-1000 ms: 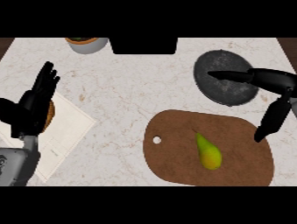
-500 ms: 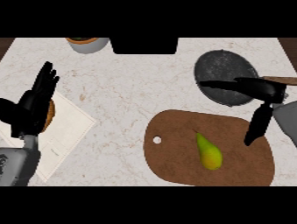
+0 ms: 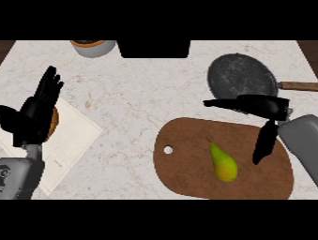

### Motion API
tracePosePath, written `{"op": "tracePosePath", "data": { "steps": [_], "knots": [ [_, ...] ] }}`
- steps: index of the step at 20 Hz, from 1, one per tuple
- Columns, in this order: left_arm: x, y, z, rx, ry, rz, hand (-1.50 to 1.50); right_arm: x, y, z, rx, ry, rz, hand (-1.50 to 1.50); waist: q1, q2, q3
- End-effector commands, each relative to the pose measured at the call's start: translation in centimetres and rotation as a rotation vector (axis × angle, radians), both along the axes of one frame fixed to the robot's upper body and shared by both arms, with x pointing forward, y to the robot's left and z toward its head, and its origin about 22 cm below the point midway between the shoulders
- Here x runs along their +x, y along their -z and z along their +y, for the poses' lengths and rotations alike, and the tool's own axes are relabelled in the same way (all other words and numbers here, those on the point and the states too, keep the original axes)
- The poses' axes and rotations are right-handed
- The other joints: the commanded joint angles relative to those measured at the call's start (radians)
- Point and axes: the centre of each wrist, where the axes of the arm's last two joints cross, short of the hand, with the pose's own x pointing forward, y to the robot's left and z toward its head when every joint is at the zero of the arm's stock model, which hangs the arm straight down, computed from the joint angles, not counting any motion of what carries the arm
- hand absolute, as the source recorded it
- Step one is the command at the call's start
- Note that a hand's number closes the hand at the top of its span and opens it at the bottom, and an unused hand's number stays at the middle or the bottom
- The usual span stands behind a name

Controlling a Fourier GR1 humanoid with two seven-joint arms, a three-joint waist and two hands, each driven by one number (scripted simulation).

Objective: Pick the pear from the cutting board and place it in the pan

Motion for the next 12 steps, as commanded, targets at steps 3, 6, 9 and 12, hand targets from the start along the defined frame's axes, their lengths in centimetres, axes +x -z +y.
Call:
{"op": "tracePosePath", "data": {
  "steps": [3,6,9,12],
  "knots": [
    [0.0,0.4,1.0,0.004,0.008,-0.002,0.0,-0.8,1.9,2.3,-0.056,-0.086,0.024,-1.5,0.002,0.001,0.0],
    [-0.4,1.1,-0.6,-0.008,0.007,0.003,0.0,-0.4,0.9,2.9,-0.146,-0.109,-0.039,-1.5,0.003,0.001,0.0],
    [-0.2,0.0,1.0,0.011,0.003,-0.011,0.0,-0.1,-1.2,1.6,-0.206,-0.119,-0.066,-1.5,0.001,-0.001,0.0],
    [0.6,-0.8,-0.1,0.009,0.007,-0.001,0.0,-0.7,2.2,3.4,-0.217,-0.132,-0.081,-1.5,0.003,0.0,0.0]
  ]
}}
